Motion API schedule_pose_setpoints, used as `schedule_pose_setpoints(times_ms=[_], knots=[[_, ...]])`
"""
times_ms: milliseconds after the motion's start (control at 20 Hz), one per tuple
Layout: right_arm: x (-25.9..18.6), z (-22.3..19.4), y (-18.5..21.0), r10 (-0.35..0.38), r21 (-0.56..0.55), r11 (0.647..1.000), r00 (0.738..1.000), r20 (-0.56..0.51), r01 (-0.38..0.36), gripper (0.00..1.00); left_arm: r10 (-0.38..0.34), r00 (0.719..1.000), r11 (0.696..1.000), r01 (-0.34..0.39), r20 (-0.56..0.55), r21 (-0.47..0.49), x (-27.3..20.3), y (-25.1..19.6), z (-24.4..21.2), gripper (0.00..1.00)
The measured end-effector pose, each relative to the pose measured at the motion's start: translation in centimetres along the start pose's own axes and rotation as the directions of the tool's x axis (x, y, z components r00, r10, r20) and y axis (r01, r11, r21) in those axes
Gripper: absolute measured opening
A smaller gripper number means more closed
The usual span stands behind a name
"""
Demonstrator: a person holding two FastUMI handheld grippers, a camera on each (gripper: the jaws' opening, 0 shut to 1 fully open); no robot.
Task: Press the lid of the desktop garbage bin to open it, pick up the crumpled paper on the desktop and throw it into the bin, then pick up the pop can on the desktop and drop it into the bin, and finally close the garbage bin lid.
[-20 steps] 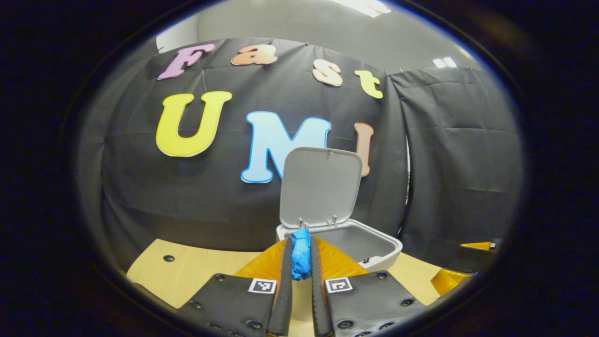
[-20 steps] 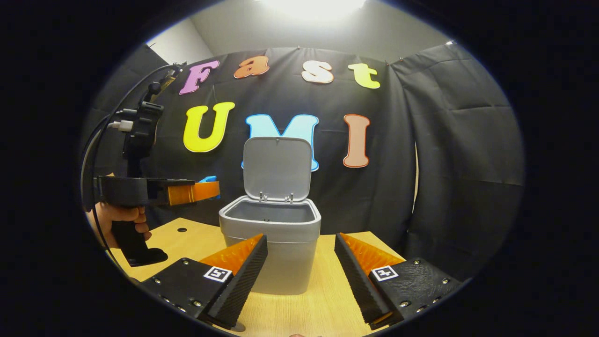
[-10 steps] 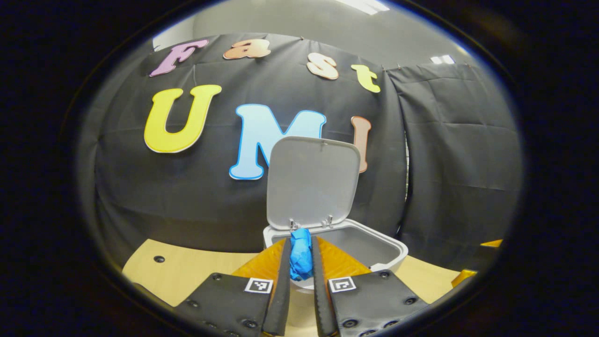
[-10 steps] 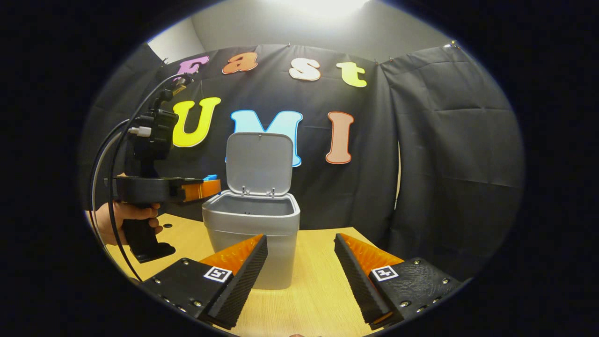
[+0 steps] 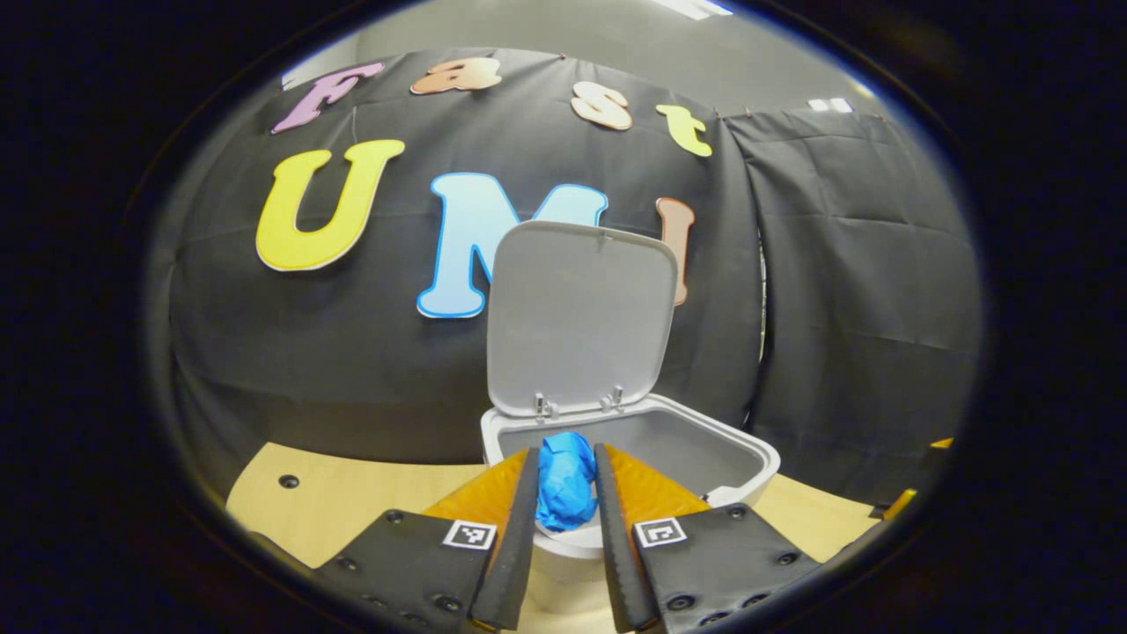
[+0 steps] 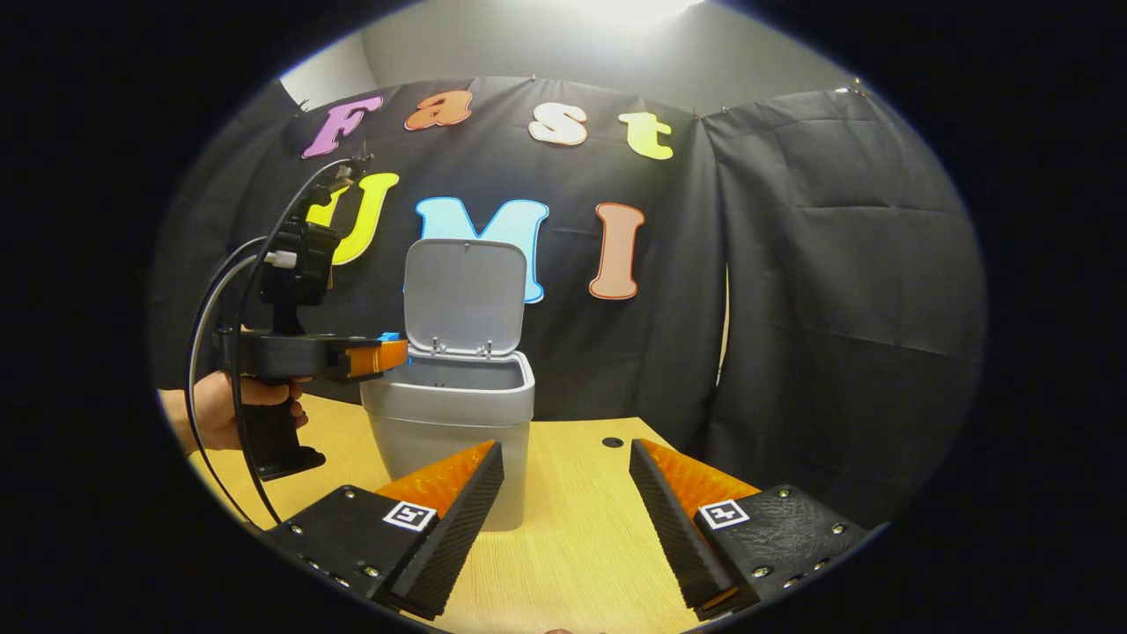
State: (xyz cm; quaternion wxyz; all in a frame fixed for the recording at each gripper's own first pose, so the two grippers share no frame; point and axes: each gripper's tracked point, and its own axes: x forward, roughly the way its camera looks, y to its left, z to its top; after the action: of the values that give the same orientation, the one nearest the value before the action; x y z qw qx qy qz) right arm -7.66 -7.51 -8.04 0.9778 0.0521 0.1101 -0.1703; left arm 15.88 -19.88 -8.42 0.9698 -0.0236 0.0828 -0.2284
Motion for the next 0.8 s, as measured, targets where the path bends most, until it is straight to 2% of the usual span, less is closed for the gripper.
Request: schedule_pose_setpoints(times_ms=[400, 500, 550, 600, 650, 800], knots=[[0.3, 0.6, 0.8, 0.030, -0.014, 0.999, 0.999, 0.012, -0.030, 0.93, -0.021, 1.000, 1.000, 0.021, 0.021, 0.009, -0.3, -0.6, 0.9, 0.66], [0.3, 0.7, 1.0, 0.039, -0.024, 0.999, 0.999, 0.016, -0.039, 0.93, -0.023, 0.999, 1.000, 0.023, 0.036, 0.003, -0.4, -0.7, 1.2, 0.75], [0.4, 0.7, 1.1, 0.044, -0.025, 0.999, 0.999, 0.016, -0.044, 0.93, -0.016, 0.999, 1.000, 0.016, 0.045, 0.001, -0.5, -0.5, 1.4, 0.84], [0.4, 0.7, 1.2, 0.049, -0.024, 0.999, 0.999, 0.016, -0.049, 0.93, -0.009, 0.999, 1.000, 0.009, 0.053, 0.000, -0.7, -0.4, 1.6, 0.86], [0.4, 0.6, 1.4, 0.053, -0.023, 0.998, 0.998, 0.016, -0.053, 0.93, -0.007, 0.998, 1.000, 0.007, 0.062, -0.003, -0.9, -0.4, 1.8, 0.95], [0.6, 0.8, 1.7, 0.067, -0.017, 0.998, 0.998, 0.016, -0.066, 0.93, -0.007, 0.998, 1.000, 0.007, 0.057, 0.004, -1.5, -0.3, 1.6, 0.95]])
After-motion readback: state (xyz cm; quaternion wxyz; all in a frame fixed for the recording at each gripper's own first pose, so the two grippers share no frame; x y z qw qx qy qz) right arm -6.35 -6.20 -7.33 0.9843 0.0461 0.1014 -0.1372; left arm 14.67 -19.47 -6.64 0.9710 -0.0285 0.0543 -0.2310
